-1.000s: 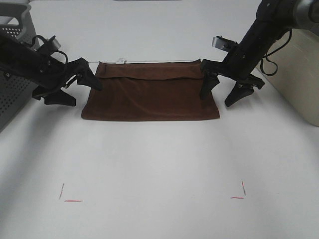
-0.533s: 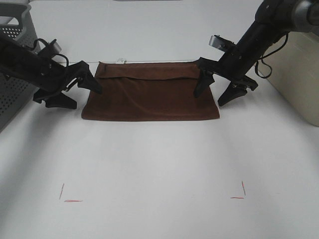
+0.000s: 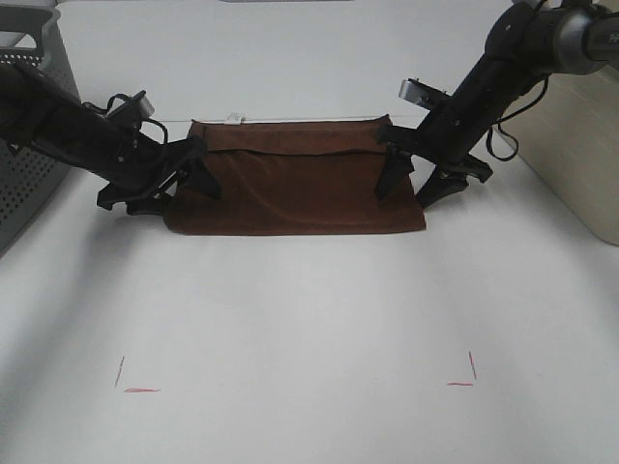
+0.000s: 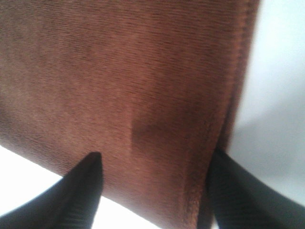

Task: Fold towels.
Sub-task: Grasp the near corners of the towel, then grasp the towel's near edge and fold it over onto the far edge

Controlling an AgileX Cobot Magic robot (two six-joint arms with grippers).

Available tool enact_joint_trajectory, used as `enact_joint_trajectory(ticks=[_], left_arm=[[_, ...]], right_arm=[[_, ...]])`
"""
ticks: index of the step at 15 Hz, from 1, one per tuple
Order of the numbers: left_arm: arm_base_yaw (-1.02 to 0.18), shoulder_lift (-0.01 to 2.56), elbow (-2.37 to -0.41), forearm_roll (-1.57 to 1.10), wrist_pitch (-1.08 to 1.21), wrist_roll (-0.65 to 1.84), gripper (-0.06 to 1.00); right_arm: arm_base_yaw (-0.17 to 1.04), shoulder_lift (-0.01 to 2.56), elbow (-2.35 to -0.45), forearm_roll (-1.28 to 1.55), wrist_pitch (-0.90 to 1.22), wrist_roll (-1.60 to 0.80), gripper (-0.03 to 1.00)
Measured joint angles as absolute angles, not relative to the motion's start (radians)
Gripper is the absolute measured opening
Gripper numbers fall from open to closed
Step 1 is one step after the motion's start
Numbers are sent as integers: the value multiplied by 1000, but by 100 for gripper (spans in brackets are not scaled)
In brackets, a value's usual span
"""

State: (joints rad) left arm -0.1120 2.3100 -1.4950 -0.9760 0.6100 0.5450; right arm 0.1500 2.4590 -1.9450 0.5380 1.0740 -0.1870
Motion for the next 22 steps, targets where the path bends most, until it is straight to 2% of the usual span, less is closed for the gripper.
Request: enact_joint_trajectory(ticks=[3, 4, 5, 6, 11, 16, 18, 20, 22], left_arm=[[-116, 2314, -1495, -976, 610, 545, 14], [-116, 2314, -1495, -976, 611, 545, 3], [-116, 2314, -1495, -976, 618, 545, 0], [-116, 2314, -1495, -975, 629, 545, 0], [-116, 2240, -1495, -816, 720, 459, 0], [-116, 2105, -1295, -718, 745, 399, 0], [-116, 2051, -1207, -718, 744, 419, 0], [-116, 2022, -1190, -719, 734, 425, 0], [-116, 2009, -1256, -719, 711, 367, 0]], right_arm=[[173, 2477, -1945, 540, 1045, -174, 34], [173, 2478, -1945, 537, 1042, -167, 21], [171, 2480, -1945, 532, 1042, -160, 7], [171, 2480, -1945, 529, 1042, -157, 0], [171, 2397, -1895, 511, 1061, -150, 0], [174, 2219, -1542, 540, 958, -186, 0], [174, 2186, -1457, 566, 938, -216, 0], [174, 2172, -1443, 570, 935, -237, 0], [174, 2162, -1497, 572, 932, -257, 0]])
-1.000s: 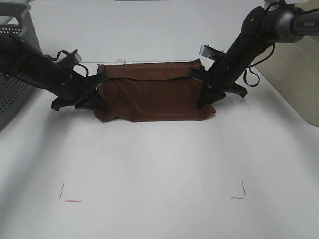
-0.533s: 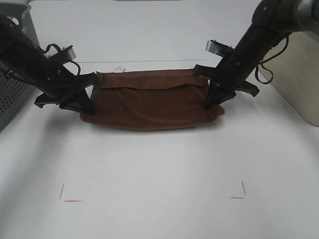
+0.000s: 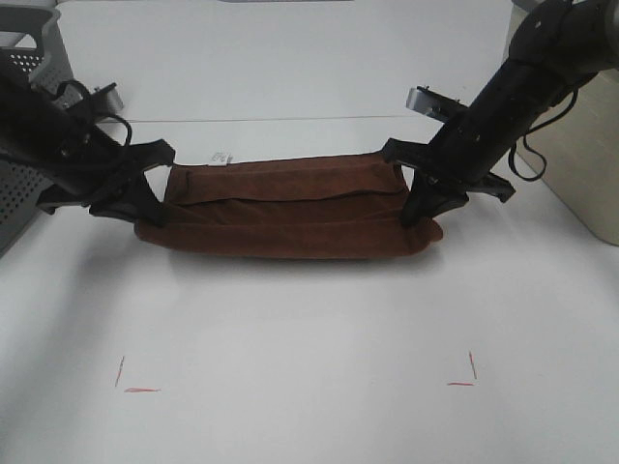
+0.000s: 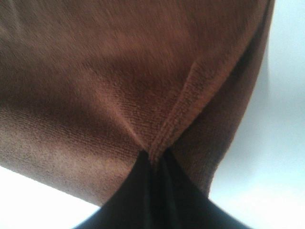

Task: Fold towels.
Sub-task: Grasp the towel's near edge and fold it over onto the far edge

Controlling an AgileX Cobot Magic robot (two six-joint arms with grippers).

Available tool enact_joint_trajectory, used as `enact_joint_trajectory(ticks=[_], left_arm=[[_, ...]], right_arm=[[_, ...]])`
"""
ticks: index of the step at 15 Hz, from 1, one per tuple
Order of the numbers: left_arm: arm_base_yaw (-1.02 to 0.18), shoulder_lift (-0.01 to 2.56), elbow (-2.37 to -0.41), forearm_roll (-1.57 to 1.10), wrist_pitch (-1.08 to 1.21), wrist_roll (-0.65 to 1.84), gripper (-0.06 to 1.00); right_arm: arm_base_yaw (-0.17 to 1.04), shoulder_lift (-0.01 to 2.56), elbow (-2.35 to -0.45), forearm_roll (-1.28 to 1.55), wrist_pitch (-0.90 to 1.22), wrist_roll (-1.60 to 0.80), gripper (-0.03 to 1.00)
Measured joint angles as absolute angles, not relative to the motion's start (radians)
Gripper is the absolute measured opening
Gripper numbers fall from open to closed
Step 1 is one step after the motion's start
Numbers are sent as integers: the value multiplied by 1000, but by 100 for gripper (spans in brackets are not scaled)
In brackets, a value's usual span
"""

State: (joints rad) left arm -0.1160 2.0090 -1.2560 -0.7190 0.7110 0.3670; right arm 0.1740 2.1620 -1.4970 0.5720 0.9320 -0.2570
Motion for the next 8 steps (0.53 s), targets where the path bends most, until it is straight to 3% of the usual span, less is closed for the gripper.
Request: enact_joint_trajectory(ticks=[8], left_arm=[[-64, 2137, -1534, -703, 656, 288, 0]], right_arm=[[174, 2368, -1980, 559, 969, -205, 0]])
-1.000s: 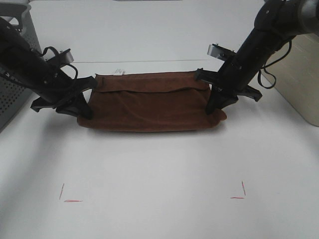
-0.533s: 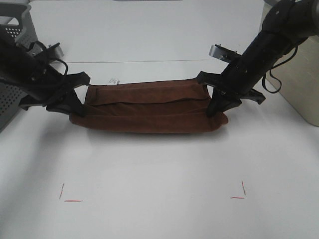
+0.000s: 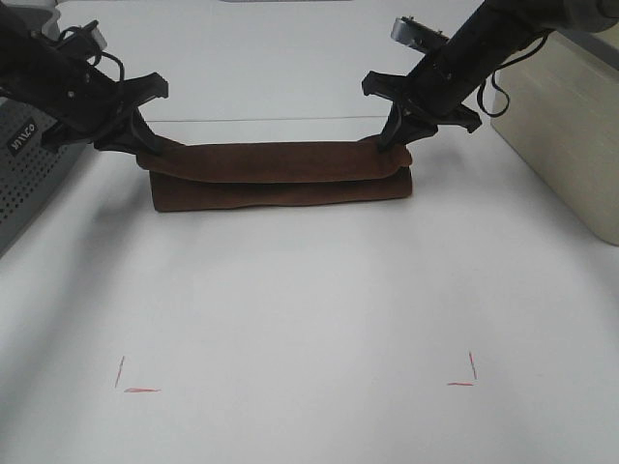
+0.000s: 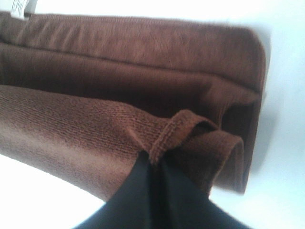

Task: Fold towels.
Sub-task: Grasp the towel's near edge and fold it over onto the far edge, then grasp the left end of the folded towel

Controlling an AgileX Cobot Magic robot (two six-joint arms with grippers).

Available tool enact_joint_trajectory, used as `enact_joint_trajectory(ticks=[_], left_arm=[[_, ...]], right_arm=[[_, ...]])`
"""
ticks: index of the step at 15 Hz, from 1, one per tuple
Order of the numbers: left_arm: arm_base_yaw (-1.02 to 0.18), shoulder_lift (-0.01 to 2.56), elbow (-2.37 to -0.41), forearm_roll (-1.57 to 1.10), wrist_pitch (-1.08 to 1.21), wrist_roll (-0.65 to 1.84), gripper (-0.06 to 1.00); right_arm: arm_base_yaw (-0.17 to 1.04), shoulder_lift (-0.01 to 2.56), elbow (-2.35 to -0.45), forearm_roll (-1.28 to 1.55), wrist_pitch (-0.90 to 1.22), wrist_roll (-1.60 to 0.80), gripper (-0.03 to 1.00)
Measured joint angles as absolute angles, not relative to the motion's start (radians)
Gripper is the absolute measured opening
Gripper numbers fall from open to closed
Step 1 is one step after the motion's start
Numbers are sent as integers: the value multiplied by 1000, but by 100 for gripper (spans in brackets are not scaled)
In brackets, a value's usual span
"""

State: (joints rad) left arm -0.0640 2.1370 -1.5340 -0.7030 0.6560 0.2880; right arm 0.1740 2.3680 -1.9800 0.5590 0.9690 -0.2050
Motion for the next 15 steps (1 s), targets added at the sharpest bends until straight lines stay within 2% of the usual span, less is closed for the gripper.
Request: enact_joint_trajectory(ticks=[4, 5, 6, 7, 8, 9, 10, 11, 12, 15], left_arm=[[-64, 2249, -1595, -703, 617, 285, 1], [-64, 2260, -1595, -703, 606, 285, 4], [-64, 2264, -1595, -703, 592, 285, 10], [-64, 2264, -1597, -703, 582, 285, 21], [-64, 2264, -1600, -703, 577, 285, 37], [-64, 2264, -1600, -703, 575, 285, 52], [-64, 2264, -1600, -703, 582, 285, 69], [-64, 2264, -1600, -699, 590, 285, 80], [-64, 2264, -1600, -694, 591, 285, 86], [-68, 2267, -1600, -692, 588, 265, 89]], right_arm=[[174, 2492, -2106, 539, 961, -177, 1], [174, 2502, -2107, 539, 957, -177, 7], [174, 2505, -2107, 539, 956, -177, 18], [174, 2505, -2108, 539, 955, -177, 35], [174, 2505, -2113, 539, 956, -176, 54], [173, 2505, -2114, 539, 959, -176, 68], [173, 2502, -2114, 537, 969, -176, 73], [173, 2499, -2116, 529, 979, -176, 76], [173, 2489, -2116, 519, 992, -176, 78], [173, 2471, -2116, 486, 1015, -176, 79]])
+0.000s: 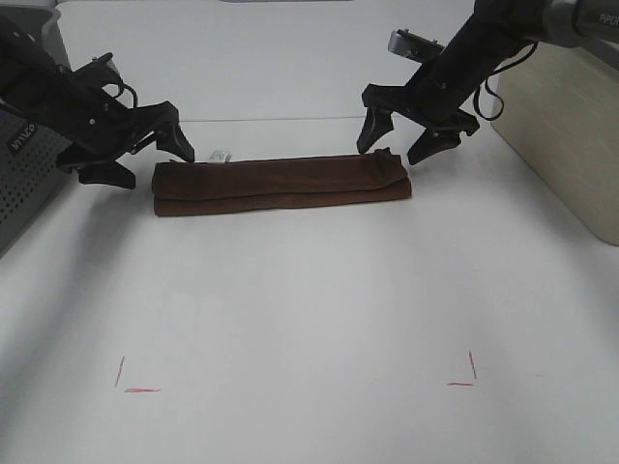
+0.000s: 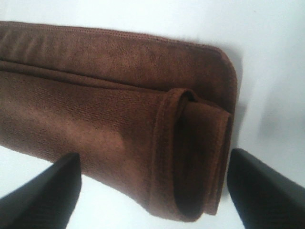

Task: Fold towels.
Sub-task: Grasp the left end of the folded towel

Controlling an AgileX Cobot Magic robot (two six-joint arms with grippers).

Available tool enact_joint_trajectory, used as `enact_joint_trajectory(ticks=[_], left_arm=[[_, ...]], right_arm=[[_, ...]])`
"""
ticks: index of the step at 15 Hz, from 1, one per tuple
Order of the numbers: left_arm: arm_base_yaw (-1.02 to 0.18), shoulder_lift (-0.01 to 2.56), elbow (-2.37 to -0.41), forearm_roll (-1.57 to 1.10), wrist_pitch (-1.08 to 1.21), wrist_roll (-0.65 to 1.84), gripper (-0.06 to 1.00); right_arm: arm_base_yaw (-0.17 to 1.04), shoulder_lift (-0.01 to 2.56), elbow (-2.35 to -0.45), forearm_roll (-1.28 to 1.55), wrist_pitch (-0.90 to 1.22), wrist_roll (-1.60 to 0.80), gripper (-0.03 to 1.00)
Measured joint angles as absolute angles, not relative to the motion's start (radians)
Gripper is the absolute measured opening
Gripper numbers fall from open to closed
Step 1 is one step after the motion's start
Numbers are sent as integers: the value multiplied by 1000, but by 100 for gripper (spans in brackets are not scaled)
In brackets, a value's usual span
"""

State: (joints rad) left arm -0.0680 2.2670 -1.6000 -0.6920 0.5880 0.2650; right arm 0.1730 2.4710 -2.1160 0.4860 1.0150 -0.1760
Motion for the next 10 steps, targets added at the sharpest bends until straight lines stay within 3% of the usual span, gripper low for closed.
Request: enact_joint_trajectory(ticks=[3, 5, 10], left_arm=[[-92, 2303, -1600, -715, 562, 255, 85], [-115, 2327, -1600, -739, 529, 255, 77], [-123, 2332, -1600, -740, 491, 255, 22]], right_arm=[[173, 2470, -2116, 484, 1017, -176, 79], [173, 2470, -2116, 482, 1017, -176, 79], [173, 2468, -2116, 480, 1018, -176, 79]])
